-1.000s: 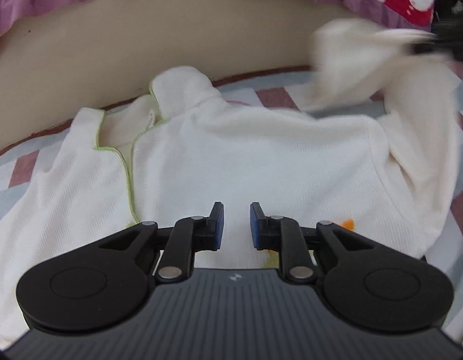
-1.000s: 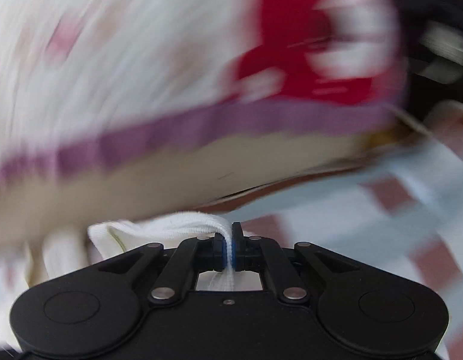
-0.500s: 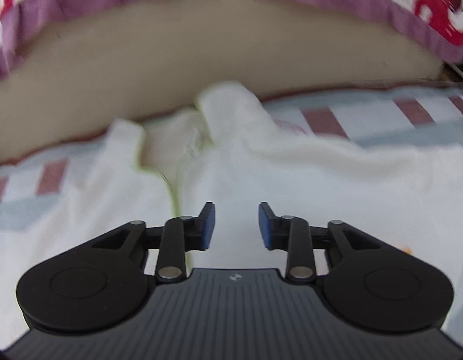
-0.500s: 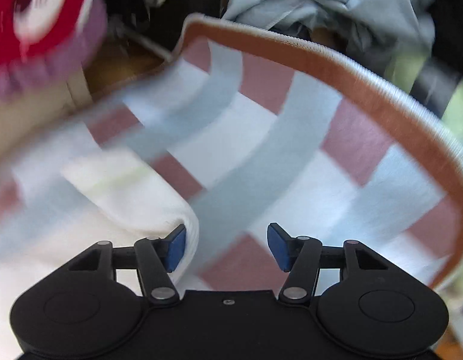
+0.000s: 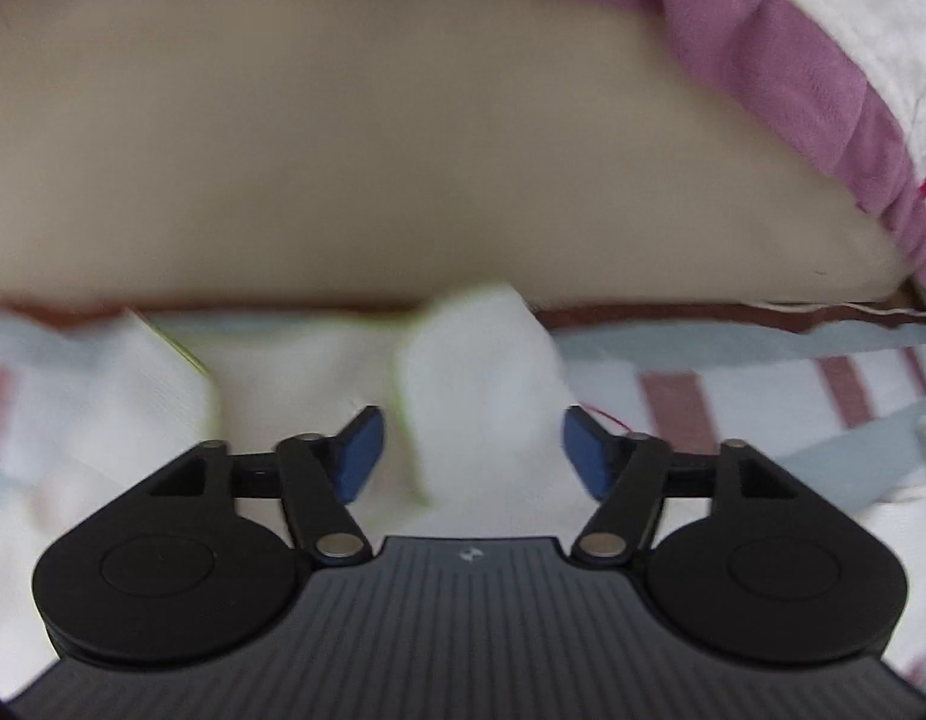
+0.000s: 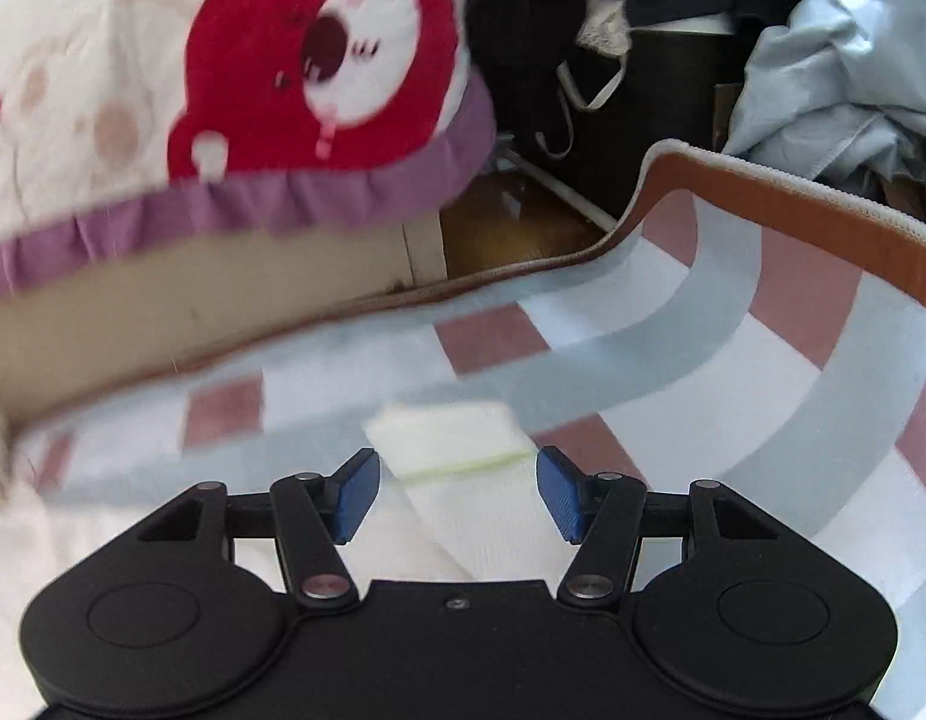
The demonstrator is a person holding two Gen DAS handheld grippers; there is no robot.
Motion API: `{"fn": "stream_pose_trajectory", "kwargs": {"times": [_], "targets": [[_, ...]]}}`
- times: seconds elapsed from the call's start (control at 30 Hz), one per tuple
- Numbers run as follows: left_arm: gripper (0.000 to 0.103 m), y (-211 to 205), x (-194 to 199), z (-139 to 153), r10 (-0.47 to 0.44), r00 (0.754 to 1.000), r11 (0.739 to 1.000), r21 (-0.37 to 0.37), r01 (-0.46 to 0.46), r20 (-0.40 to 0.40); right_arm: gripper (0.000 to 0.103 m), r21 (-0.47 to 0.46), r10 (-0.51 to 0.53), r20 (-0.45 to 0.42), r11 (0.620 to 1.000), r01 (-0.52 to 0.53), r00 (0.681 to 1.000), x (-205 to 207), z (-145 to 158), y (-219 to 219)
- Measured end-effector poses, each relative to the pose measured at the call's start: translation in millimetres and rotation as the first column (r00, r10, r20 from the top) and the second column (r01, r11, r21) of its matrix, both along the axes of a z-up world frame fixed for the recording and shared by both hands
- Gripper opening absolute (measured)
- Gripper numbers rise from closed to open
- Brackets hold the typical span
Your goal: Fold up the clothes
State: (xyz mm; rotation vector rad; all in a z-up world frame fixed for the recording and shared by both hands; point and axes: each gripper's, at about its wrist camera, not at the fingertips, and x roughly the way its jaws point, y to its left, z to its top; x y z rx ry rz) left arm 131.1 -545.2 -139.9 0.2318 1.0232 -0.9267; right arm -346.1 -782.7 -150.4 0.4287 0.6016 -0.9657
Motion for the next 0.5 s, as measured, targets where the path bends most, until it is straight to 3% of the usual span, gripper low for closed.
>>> {"fn": "stream_pose_trajectory", "kwargs": {"times": [0.07,0.1,0.13,0.17,0.2,0.23,0.33,0.4,0.5], "targets": [[0.071,-2.8,-3.0,-8.0,0.004,0.999,1.000,0.015,-0.003,-0.037,0.064,-0.008,-0.007,-0.087,1.000,0.006,0.996,6.5,-9.4,-1.2],[0.070,-3.7,-7.7,-9.6,-0.007,1.000,1.000,0.016,0.007,-0.011,0.064,0.004,-0.011,-0.122,1.000,0.012,0.992,9.3,-14.7,-3.0],[0.060,-4.5,-12.5,-11.2,-0.018,1.000,1.000,0.017,0.018,0.014,0.065,0.016,-0.015,-0.158,1.000,0.018,0.987,12.0,-20.0,-4.8],[0.047,-5.9,-18.3,-11.9,-0.039,0.998,0.999,0.020,0.038,0.050,0.068,0.016,-0.016,-0.152,1.000,0.019,0.988,12.2,-23.2,-6.4],[0.008,-8.3,-25.4,-10.6,-0.082,0.992,0.996,0.031,0.079,0.096,0.068,0.016,-0.016,-0.145,1.000,0.019,0.989,12.3,-26.4,-7.9],[0.004,-10.5,-31.1,-8.2,-0.124,0.985,0.992,0.038,0.120,0.119,0.066,0.015,-0.017,-0.137,1.000,0.019,0.990,12.3,-29.5,-9.4],[0.004,-3.3,-37.9,11.2,-0.140,0.977,0.987,-0.052,0.150,0.160,0.005,-0.031,-0.030,-0.074,0.999,0.028,0.997,6.0,-25.0,-13.1],[0.004,2.8,-36.2,26.5,-0.088,0.971,0.991,-0.078,0.108,0.222,0.005,-0.117,-0.087,-0.045,0.990,0.081,0.995,-2.0,-8.6,-8.6],[0.004,20.8,-16.0,39.7,0.045,0.982,0.983,-0.185,-0.011,0.181,0.003,-0.251,-0.261,0.051,0.931,0.265,0.964,-27.7,24.5,-3.4]]}}
